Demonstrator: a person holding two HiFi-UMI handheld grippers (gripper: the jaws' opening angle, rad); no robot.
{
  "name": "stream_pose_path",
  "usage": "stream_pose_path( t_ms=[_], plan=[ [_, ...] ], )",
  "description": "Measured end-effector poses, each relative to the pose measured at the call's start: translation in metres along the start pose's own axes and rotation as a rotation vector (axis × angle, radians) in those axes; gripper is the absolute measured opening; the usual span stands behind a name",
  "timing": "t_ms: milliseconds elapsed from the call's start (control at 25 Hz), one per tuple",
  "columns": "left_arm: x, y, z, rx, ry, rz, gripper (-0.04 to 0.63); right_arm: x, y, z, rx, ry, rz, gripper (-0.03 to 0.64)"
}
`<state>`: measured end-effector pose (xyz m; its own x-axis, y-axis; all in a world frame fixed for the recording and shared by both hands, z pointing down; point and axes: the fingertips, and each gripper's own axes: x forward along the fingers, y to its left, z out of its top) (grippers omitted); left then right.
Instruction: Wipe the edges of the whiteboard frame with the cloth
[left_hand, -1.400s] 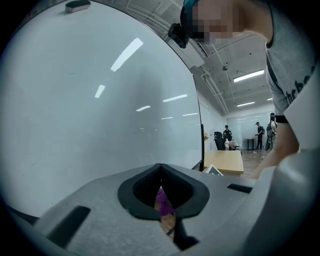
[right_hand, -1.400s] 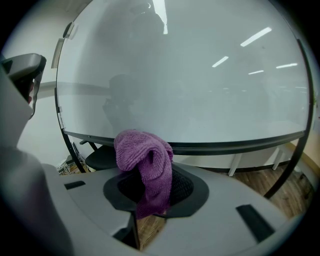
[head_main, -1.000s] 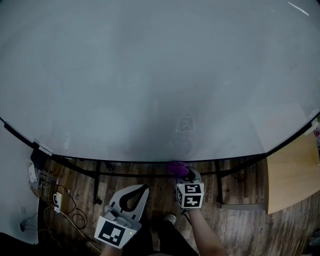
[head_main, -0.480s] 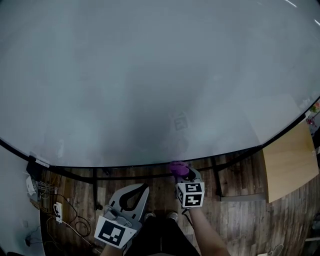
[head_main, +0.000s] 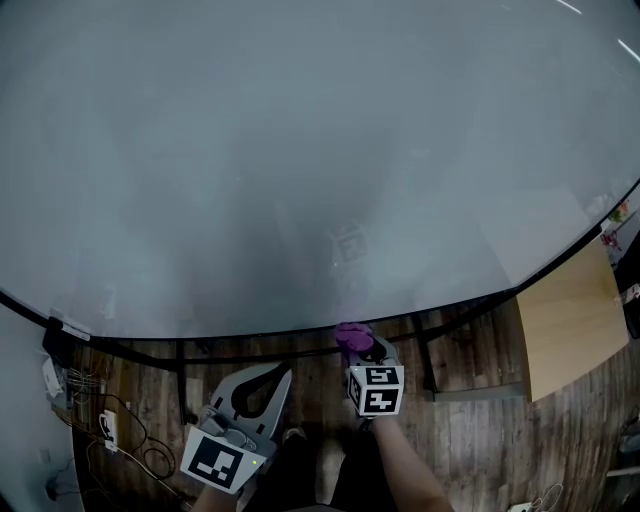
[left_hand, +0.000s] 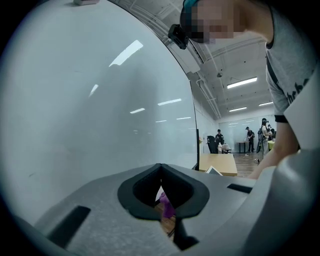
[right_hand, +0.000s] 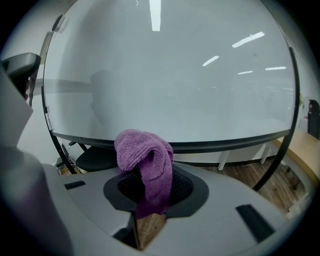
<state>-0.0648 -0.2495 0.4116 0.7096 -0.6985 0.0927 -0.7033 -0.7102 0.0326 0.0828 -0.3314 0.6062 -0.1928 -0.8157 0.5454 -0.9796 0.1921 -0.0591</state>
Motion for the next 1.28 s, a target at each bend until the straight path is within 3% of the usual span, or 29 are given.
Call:
stream_pose_path(
  t_ms=[320, 560, 1280],
  plan=[
    [0.023, -0.025, 0.011, 0.009, -0.032, 0.041, 0.015, 0.003, -0.002, 0.001, -0.021, -0.011, 0.085, 0.098],
    [0.036, -0.044, 0.01, 0.009, -0.011, 0.079, 0.015, 0.001, -0.013, 0.0, -0.044, -0.007, 0.127, 0.097],
    [0.083, -0.082, 0.009, -0.002, -0.005, 0.109, 0.015, -0.007, -0.08, -0.002, -0.081, 0.004, 0.131, 0.098]
  ],
)
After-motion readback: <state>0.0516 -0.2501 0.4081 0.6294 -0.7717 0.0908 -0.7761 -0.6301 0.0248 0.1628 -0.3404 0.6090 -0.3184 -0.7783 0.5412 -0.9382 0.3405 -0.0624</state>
